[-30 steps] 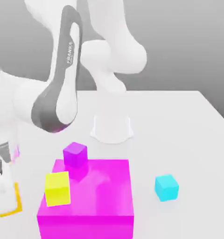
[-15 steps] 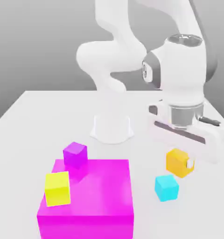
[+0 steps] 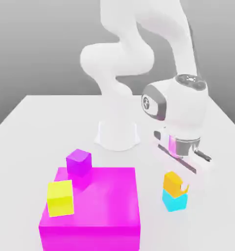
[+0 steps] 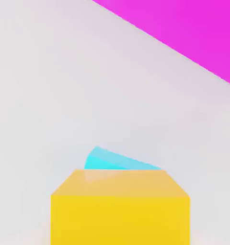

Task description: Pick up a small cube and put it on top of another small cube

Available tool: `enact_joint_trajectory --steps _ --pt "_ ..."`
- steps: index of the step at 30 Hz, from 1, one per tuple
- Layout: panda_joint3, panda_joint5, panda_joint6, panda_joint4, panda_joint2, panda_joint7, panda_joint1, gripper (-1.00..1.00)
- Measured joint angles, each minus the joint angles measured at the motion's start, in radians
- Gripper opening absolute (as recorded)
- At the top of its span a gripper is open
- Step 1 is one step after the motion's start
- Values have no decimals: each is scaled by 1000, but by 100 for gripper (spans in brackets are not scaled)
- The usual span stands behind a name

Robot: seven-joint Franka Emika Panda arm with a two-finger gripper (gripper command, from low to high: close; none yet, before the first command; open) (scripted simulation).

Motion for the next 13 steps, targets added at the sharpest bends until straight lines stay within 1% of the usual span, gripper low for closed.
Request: enact_joint_trajectory --steps 4,8,13 --pt "-2 3 -4 0 -2 -2 3 100" --pt "10 87 -83 -1 -90 -62 12 100" --pt "1 181 -189 -7 -205 -128 41 100"
